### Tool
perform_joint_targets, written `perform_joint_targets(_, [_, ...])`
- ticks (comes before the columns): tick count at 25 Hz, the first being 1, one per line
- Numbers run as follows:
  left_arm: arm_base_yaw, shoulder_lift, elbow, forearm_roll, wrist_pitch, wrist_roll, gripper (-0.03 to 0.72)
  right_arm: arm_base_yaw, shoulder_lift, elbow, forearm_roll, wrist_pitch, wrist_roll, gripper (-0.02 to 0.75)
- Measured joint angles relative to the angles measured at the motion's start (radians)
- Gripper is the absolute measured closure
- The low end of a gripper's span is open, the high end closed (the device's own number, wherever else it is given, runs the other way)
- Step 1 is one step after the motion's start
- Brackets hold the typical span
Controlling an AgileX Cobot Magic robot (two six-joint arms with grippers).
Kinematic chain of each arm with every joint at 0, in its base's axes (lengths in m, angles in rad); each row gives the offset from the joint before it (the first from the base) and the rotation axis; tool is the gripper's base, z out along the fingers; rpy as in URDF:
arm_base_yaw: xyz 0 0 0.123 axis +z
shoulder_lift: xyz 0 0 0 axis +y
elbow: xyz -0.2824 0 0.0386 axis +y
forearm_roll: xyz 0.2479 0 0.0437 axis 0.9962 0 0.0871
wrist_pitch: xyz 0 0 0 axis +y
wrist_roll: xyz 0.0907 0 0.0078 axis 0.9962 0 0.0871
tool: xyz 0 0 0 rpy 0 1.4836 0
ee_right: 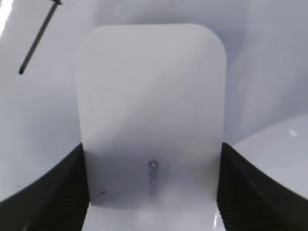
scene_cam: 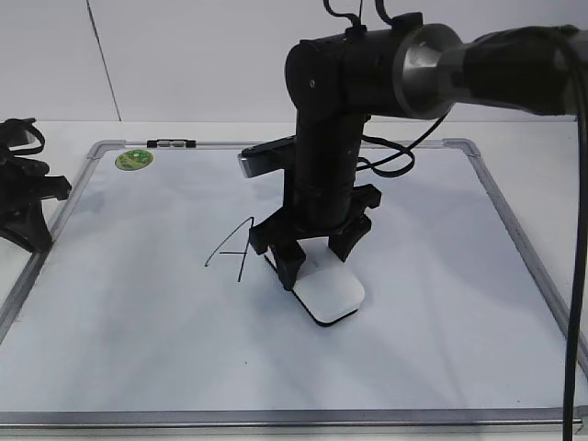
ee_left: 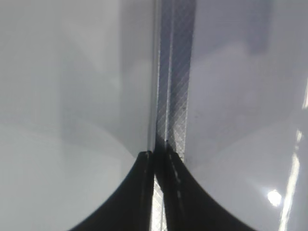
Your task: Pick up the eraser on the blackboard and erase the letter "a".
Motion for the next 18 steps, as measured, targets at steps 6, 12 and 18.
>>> perform_joint_targets(6, [0.000,0.000,0.000,0.000,0.000,0.000,0.676,0.038,0.000,0.001,0.022,0.004,-0.007,0.183])
perform_joint_targets(12, [0.000,0.000,0.000,0.000,0.000,0.001,0.676,0.072,0.000,0.001,0.049,0.006,-0.007,0.183])
perform_joint_targets(18, [0.000,0.000,0.000,0.000,0.000,0.001,0.676,0.114,0.000,0.002,0.067,0.006,-0.011,0.183])
